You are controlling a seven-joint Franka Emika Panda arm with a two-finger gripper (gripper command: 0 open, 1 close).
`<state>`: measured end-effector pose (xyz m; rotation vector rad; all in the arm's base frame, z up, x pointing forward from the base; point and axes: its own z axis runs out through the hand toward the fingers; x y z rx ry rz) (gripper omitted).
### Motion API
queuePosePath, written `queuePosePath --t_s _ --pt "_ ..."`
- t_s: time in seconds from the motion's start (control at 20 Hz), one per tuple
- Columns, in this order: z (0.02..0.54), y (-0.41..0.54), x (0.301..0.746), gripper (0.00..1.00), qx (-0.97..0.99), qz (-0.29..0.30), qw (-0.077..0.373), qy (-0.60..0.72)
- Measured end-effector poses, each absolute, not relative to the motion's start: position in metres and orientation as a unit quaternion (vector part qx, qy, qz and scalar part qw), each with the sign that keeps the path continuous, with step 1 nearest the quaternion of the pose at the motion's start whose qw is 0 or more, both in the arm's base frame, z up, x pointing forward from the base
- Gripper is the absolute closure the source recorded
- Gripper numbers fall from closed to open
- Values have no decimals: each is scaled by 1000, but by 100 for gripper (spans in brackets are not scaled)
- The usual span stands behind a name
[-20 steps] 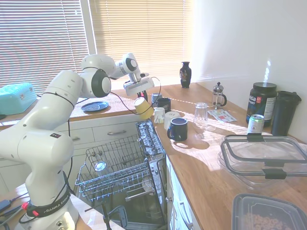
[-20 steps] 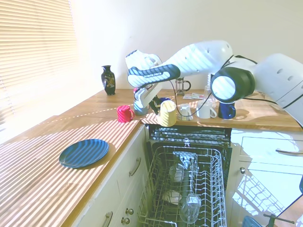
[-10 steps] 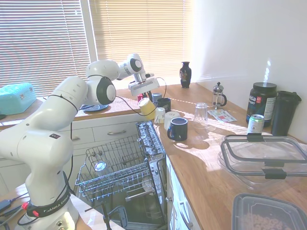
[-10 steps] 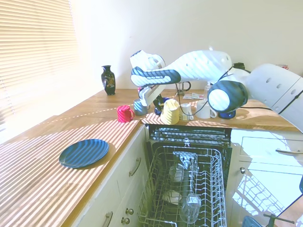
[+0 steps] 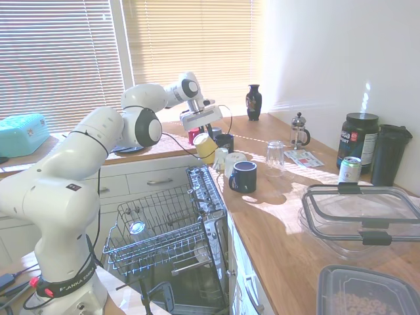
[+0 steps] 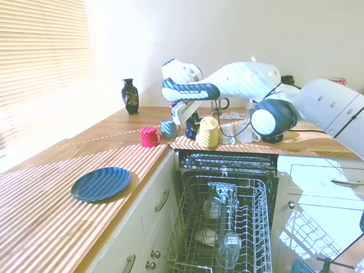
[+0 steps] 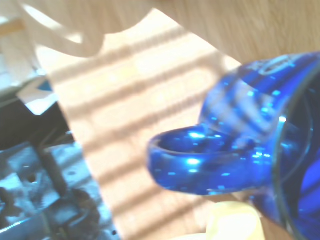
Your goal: Remove a mug cup out of the dishwasher
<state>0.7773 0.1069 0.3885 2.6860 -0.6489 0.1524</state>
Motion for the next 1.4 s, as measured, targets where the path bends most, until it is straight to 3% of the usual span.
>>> queuePosePath --t_s 1.4 --pt "392 59 802 100 947 111 107 -283"
